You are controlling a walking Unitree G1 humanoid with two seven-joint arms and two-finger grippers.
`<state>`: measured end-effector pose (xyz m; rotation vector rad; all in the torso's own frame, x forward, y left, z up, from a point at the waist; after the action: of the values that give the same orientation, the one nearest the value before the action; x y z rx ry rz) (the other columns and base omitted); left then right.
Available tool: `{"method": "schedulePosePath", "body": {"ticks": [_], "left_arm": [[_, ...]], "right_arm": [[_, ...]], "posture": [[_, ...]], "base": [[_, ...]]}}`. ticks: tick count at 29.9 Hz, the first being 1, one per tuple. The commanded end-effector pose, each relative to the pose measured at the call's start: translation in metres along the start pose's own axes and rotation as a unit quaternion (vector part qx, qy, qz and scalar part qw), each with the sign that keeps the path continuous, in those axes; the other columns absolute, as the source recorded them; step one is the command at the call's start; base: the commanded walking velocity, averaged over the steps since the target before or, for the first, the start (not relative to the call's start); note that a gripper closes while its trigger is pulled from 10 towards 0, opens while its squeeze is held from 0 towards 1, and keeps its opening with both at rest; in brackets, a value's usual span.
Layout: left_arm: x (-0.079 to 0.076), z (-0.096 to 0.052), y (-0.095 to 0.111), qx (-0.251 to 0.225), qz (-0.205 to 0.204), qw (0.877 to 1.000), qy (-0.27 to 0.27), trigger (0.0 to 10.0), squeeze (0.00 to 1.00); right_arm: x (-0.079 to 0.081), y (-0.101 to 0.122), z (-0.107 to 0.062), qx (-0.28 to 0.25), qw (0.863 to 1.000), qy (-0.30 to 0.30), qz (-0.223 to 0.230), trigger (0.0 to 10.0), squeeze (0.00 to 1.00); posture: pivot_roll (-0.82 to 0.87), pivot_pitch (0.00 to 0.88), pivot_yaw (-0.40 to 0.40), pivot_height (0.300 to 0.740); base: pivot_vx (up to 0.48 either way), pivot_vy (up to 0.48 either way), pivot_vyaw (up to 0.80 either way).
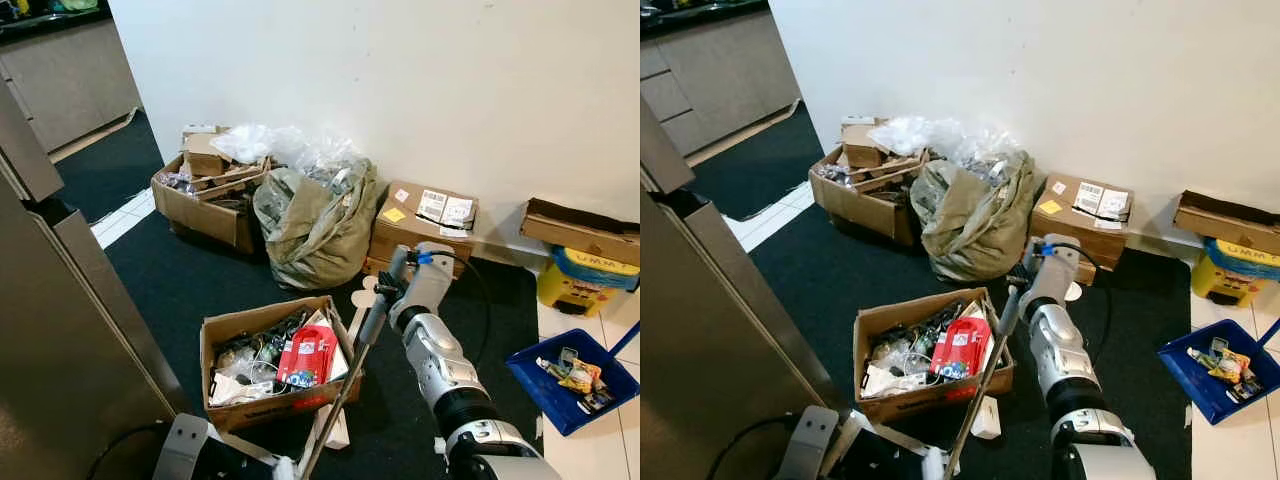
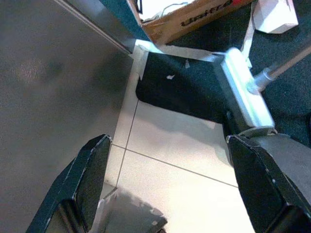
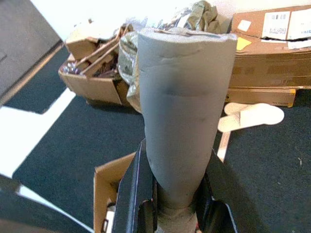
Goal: Sweep floor
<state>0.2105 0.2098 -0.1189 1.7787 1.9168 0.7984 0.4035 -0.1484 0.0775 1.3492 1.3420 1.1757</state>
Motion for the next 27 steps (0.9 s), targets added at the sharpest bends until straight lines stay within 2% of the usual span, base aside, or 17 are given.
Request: {"method": "schedulePosePath", "body": {"ticks": [1,11,13,20,24,27], "left_arm": [[0.002,-0.002,-0.008,0.011,0.006,1.000,0.002,10.0,0.00],[0.002,-0.002,-0.009,0.011,0.002,1.000,0.004,10.0,0.00],[0.002,-0.004,-0.014,0.016,0.002,1.000,0.002,10.0,0.00],[0.010,-0.008,-0.025,0.023,0.007,1.000,0.006,10.0,0.00],[0.012,-0.008,-0.027,0.024,0.009,1.000,0.008,10.0,0.00],[0.018,-0.011,-0.031,0.025,0.019,0.999,0.007,10.0,0.00]], "right_arm": [[-0.001,0.007,0.001,-0.018,1.000,-0.010,0.012,10.0,0.00],[-0.003,0.011,0.003,-0.017,0.999,-0.041,0.002,10.0,0.00],[-0.004,0.005,0.003,-0.018,0.997,-0.067,0.016,10.0,0.00],[-0.005,0.000,0.001,-0.023,0.995,-0.085,0.037,10.0,0.00],[-0.006,0.000,0.000,-0.028,0.995,-0.091,0.033,10.0,0.00],[-0.008,-0.002,-0.002,-0.035,0.994,-0.102,0.012,10.0,0.00]], "posture": [[-0.03,0.061,0.020,0.740],[-0.04,0.092,0.025,0.740],[-0.02,0.132,0.041,0.740],[-0.01,0.156,0.047,0.740],[0.00,0.167,0.050,0.740],[0.02,0.195,0.070,0.740]], "base": [[0.000,0.000,0.00],[0.000,0.000,0.00],[0.000,0.000,0.00],[0.000,0.000,0.00],[0.000,0.000,0.00],[0.000,0.000,0.00]]}}
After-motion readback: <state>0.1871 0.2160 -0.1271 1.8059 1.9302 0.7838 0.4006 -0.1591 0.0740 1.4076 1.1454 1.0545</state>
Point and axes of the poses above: a point about 5 cm out from each wrist's last joint towards the gripper, its own z axis pointing out of the wrist towards the gripper, its own y axis along the axis of the wrist's last joint, x = y × z, the point moved 5 cm from there along z, pointing out of the wrist towards the gripper, and after that the axes turned 15 degrees about -z, right-handed, at the moved point
